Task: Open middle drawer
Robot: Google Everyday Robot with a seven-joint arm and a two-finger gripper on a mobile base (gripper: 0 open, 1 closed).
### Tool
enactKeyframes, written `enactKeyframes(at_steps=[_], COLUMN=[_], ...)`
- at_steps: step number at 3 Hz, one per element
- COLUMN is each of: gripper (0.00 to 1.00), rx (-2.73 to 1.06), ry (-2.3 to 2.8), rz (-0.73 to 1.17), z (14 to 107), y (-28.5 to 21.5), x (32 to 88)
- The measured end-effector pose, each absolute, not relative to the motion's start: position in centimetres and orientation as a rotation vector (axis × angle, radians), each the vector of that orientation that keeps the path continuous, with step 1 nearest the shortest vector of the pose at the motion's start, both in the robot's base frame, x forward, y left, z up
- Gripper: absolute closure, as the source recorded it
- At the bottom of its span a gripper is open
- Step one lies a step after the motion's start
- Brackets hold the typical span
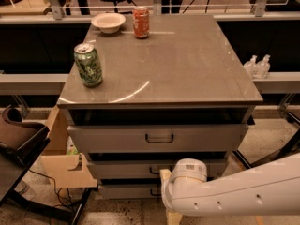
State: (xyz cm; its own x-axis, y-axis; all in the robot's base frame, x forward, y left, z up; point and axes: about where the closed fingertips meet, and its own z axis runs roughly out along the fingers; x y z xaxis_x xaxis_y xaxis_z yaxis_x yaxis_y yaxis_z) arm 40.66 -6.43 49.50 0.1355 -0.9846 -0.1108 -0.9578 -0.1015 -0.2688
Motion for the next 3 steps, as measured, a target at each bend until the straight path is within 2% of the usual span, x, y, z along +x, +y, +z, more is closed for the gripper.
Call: enactKeyframes(at_steps=[3], gripper=[0.00], rx=[-2.089], ry=[1.920], rz=[-0.171], z=[46.9], y=[-5.9], x=[43.3])
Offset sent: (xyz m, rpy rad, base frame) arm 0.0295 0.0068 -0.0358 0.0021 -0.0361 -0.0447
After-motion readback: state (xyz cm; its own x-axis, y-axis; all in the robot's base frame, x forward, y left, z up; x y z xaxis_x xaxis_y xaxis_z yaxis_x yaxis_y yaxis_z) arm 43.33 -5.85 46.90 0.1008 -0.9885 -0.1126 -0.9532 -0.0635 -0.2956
